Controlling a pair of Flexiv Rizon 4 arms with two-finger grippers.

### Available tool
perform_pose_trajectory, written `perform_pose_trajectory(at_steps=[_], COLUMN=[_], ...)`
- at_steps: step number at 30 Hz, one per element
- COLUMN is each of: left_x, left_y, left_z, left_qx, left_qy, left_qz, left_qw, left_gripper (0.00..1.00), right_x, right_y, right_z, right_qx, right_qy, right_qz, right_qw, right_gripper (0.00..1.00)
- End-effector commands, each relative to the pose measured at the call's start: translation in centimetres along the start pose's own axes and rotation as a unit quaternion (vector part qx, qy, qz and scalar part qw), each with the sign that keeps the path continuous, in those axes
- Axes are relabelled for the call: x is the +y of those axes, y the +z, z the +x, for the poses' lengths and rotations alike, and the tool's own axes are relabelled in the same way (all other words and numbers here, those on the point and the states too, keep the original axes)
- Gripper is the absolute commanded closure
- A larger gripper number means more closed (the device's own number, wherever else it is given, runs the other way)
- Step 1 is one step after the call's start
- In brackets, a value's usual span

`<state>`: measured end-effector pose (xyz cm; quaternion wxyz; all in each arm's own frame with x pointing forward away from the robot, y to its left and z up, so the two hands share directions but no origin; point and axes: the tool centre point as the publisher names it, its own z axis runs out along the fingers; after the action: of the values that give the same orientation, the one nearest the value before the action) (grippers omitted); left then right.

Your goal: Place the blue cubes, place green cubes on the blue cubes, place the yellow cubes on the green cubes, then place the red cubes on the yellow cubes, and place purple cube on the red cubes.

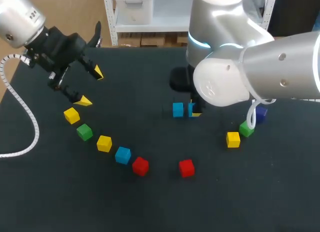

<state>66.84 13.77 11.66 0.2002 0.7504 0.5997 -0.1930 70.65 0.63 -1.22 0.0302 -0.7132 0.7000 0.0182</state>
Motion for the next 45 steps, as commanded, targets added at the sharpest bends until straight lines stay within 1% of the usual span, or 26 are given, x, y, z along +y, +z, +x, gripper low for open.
perform_pose_trajectory(at_steps=[1, 16, 17, 18, 20, 21, 30, 33, 40, 43, 45], left_x=[-0.08, -0.08, -0.08, -0.08, -0.08, -0.08, -0.08, -0.08, -0.08, -0.08, -0.08], left_y=[-0.02, -0.02, -0.02, -0.02, -0.02, -0.02, -0.02, -0.02, -0.02, -0.02, -0.02], left_z=[0.08, 0.08, 0.08, 0.08, 0.08, 0.08, 0.08, 0.08, 0.08, 0.08, 0.08], left_qx=[-0.001, -0.001, -0.001, -0.001, -0.001, -0.001, -0.001, -0.001, -0.001, -0.001, -0.001], left_qy=[0.002, 0.002, 0.002, 0.002, 0.002, 0.002, 0.002, 0.002, 0.002, 0.002, 0.002], left_qz=[-0.001, -0.001, -0.001, -0.001, -0.001, -0.001, -0.001, -0.001, -0.001, -0.001, -0.001], left_qw=[1.000, 1.000, 1.000, 1.000, 1.000, 1.000, 1.000, 1.000, 1.000, 1.000, 1.000], left_gripper=[0.00, 0.00, 0.00, 0.00, 0.00, 0.00, 0.00, 0.00, 0.00, 0.00, 0.00], right_x=[-0.09, -0.13, -0.14, -0.15, -0.21, -0.23, -0.41, -0.45, -0.48, -0.48, -0.48], right_y=[0.08, 0.22, 0.22, 0.22, 0.21, 0.21, 0.18, 0.14, 0.18, 0.20, 0.23], right_z=[-0.03, 0.02, 0.02, 0.02, 0.02, 0.02, -0.04, -0.07, -0.13, -0.15, -0.15], right_qx=[0.000, 0.002, 0.002, 0.002, 0.002, 0.002, 0.002, 0.002, 0.002, 0.001, 0.002], right_qy=[0.000, 0.002, 0.002, 0.002, 0.003, 0.003, 0.002, 0.003, 0.003, 0.002, 0.002], right_qz=[0.001, -0.001, -0.001, -0.001, 0.000, 0.000, 0.001, 0.002, 0.001, 0.002, 0.001], right_qw=[1.000, 1.000, 1.000, 1.000, 1.000, 1.000, 1.000, 1.000, 1.000, 1.000, 1.000], right_gripper=[1.00, 1.00, 0.95, 0.93, 0.98, 0.98, 0.97, 0.96, 0.89, 0.89, 0.86])
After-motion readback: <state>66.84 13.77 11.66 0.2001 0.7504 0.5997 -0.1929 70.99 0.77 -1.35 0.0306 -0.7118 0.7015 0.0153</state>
